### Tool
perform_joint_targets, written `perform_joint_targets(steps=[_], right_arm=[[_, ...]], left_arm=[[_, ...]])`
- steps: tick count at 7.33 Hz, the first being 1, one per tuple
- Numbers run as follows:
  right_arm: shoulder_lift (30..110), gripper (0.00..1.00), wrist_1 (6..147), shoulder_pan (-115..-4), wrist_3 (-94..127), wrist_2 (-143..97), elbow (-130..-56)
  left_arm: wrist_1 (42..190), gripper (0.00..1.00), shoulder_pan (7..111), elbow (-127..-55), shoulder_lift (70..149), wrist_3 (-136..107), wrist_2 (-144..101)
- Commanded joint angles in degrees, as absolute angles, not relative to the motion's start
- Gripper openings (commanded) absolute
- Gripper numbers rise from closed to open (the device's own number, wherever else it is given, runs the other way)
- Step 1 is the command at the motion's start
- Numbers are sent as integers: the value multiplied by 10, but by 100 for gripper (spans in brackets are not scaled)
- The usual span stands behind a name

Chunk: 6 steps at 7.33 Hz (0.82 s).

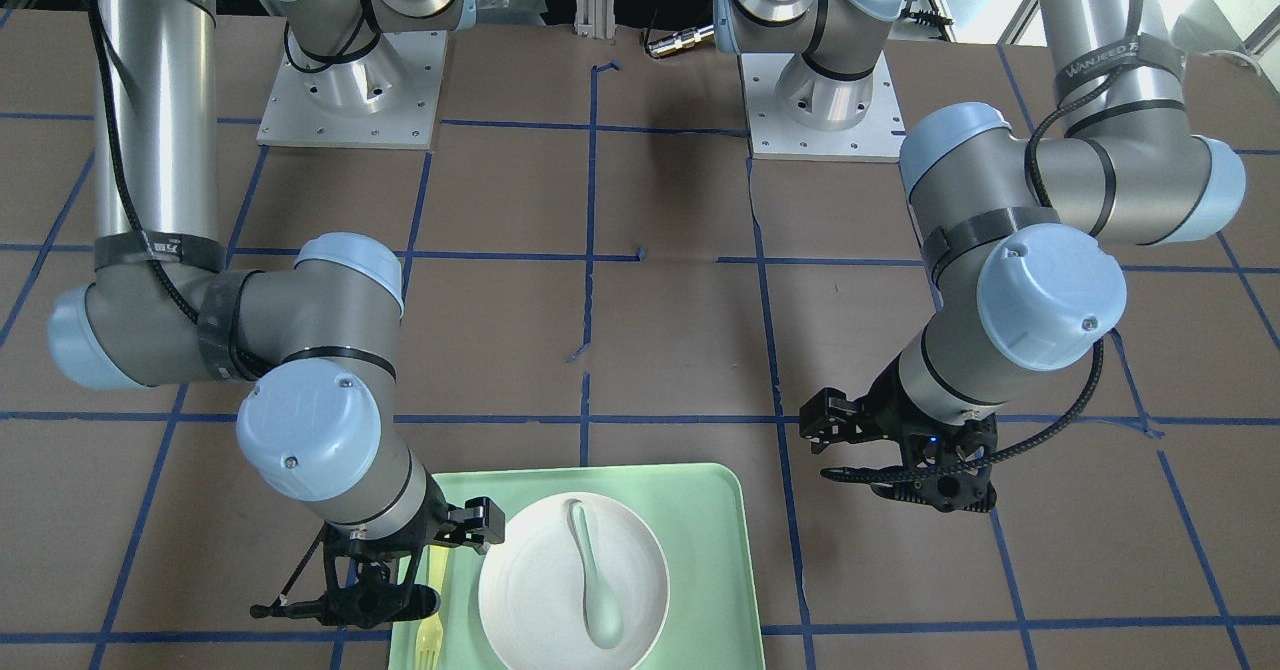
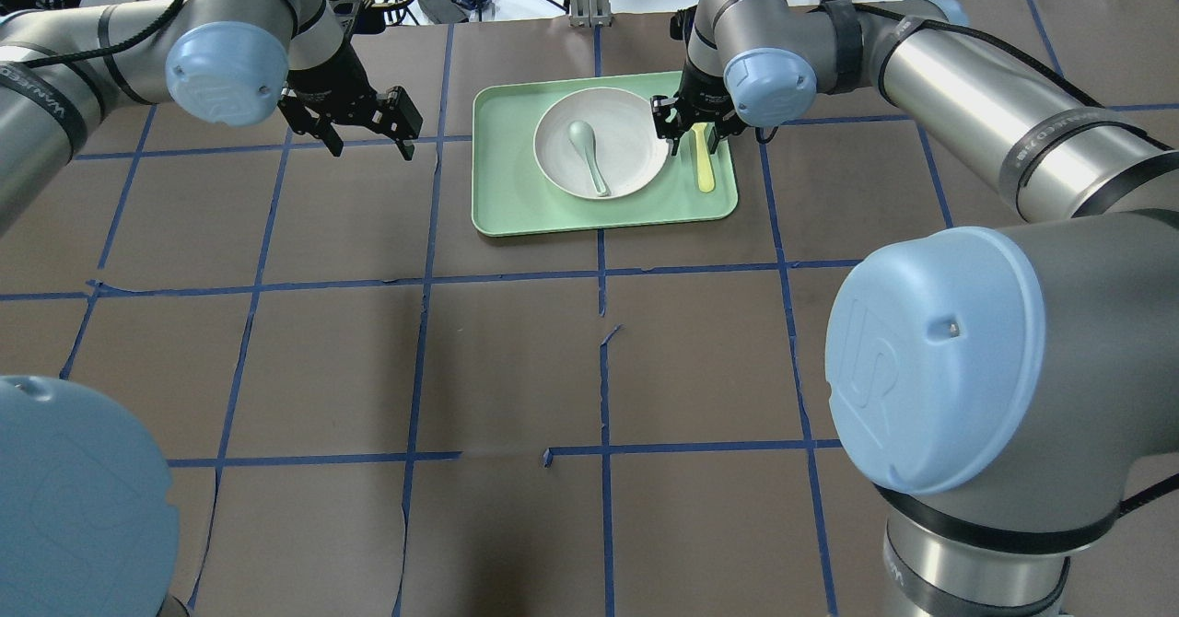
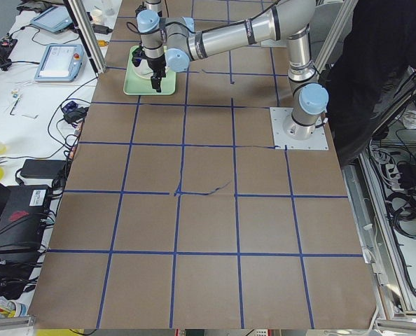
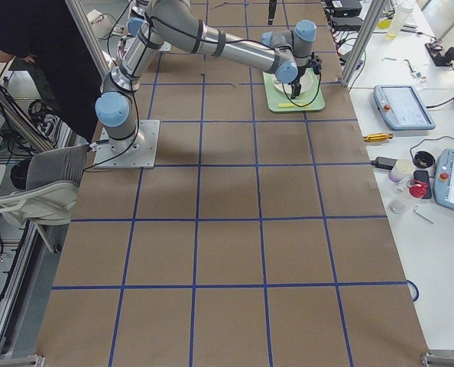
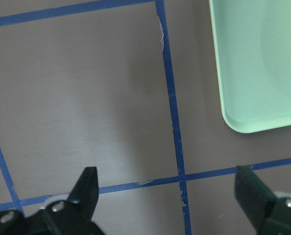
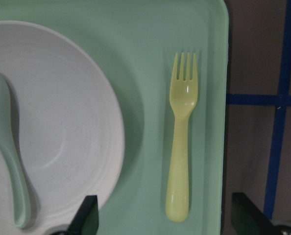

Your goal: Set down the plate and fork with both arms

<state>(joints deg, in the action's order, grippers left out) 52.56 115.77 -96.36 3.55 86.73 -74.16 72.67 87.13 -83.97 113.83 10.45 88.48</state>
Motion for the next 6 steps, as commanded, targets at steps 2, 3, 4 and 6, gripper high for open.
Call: perform_joint_targets(steps=[2, 3, 4, 6], right_arm=[[624, 100, 1039, -963, 35, 929, -763], [665, 100, 968, -961, 35, 932, -764], [704, 100, 902, -955, 35, 933, -764], [752, 100, 833, -955, 39, 925, -764]], left_arm=[[799, 100, 874, -838, 1095, 88, 888], [820, 100, 881, -838, 1079, 52, 889], [844, 100, 889, -841, 1063, 11, 888], [899, 100, 907, -838, 1023, -3, 889]])
